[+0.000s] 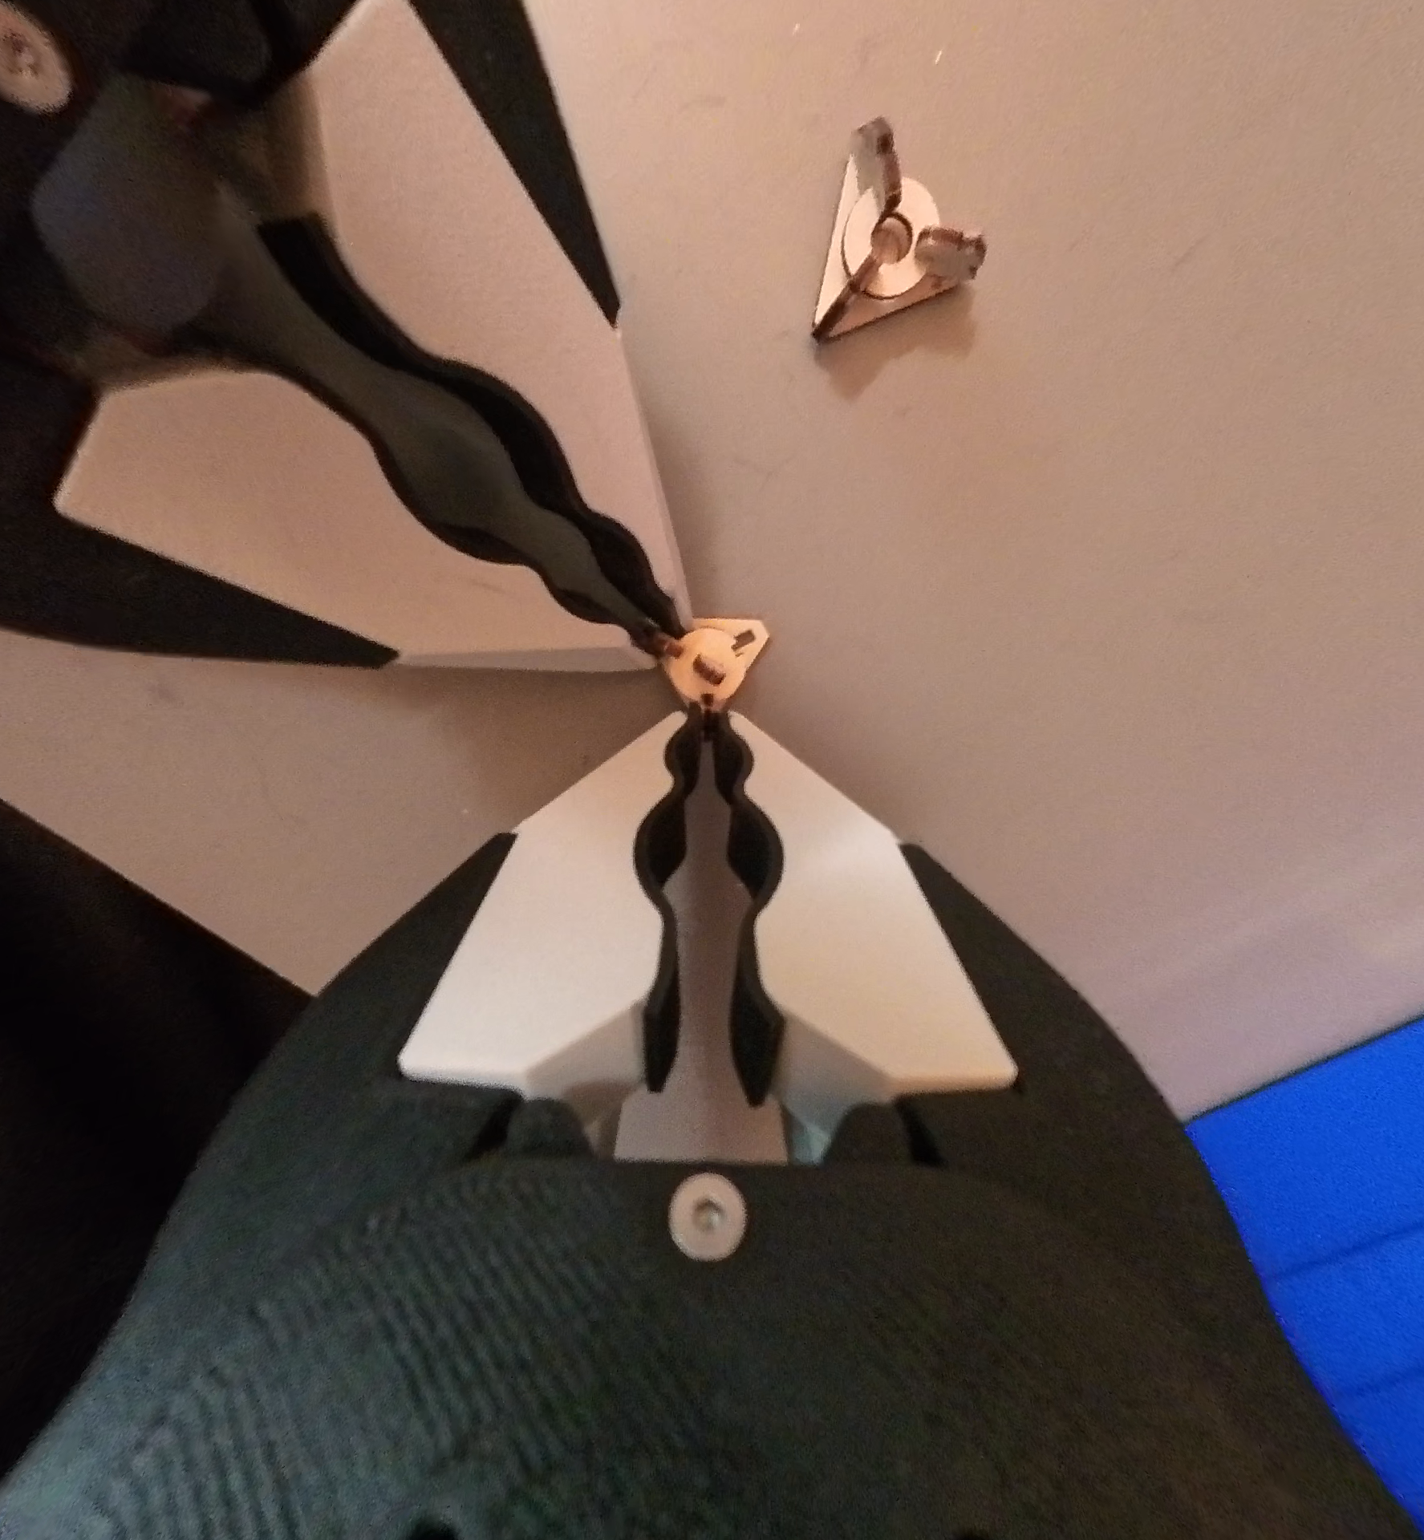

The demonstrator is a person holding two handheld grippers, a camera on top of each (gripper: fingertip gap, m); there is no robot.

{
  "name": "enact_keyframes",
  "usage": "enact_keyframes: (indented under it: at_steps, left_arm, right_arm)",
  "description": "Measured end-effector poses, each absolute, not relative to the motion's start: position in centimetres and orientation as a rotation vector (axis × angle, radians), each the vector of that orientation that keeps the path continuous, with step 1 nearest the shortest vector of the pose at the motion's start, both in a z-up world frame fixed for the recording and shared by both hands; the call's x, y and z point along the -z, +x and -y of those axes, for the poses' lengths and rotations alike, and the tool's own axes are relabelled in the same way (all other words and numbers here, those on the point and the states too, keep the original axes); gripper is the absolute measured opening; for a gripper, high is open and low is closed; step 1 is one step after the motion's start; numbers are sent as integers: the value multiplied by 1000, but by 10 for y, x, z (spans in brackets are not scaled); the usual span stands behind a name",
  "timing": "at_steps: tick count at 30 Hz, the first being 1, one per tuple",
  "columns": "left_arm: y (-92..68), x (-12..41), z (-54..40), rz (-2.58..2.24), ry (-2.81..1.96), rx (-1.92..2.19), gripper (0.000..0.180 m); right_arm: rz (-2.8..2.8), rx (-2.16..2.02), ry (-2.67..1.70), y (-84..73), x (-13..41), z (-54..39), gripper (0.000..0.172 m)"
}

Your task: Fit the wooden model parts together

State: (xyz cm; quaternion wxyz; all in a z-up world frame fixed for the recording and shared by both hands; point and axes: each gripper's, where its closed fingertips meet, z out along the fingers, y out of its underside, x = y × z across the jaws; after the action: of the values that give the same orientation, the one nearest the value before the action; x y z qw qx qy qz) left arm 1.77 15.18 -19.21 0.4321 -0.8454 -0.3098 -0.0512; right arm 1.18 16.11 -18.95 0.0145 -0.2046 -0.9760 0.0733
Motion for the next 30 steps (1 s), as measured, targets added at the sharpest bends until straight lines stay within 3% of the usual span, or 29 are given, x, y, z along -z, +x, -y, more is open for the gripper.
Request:
enact_keyframes:
  at_steps: [9,20,30]
  left_arm:
    - [18,195,-150,826,-2106,88,5]
    - [18,195,-150,812,-2137,10,5]
    - [18,195,-150,818,-2135,13,4]
  right_arm:
    - [3070,-230,-692,12,193,-159,0]
    - [2942,-523,-593,12,189,-158,8]
    - [2863,-641,-373,9,183,-156,1]
